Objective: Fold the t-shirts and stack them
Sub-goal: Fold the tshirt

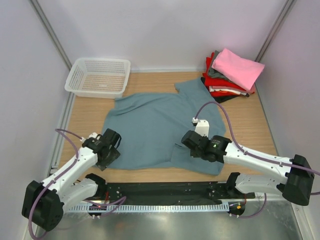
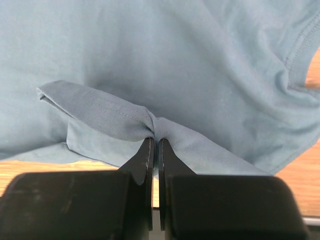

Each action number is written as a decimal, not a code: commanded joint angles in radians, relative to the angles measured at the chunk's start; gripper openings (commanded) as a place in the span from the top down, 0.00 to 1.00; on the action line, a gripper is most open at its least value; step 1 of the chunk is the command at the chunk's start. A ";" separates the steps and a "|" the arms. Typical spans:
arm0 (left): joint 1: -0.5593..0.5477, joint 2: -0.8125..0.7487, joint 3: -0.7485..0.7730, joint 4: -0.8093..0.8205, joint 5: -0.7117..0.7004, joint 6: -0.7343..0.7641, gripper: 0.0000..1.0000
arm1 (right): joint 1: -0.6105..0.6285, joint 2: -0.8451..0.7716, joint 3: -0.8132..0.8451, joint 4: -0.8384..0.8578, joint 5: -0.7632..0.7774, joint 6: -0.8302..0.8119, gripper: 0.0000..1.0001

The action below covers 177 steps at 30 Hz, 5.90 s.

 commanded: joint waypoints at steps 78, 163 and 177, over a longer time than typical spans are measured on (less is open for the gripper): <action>0.511 0.243 0.030 0.450 0.139 0.397 0.47 | -0.181 -0.090 0.206 -0.050 -0.076 -0.394 0.99; 0.545 0.429 0.428 0.482 0.377 0.503 1.00 | -0.265 0.117 0.381 -0.088 0.229 -0.594 0.99; 0.473 0.800 0.766 0.352 0.276 0.546 1.00 | -0.521 0.523 0.471 0.143 0.016 -0.681 0.73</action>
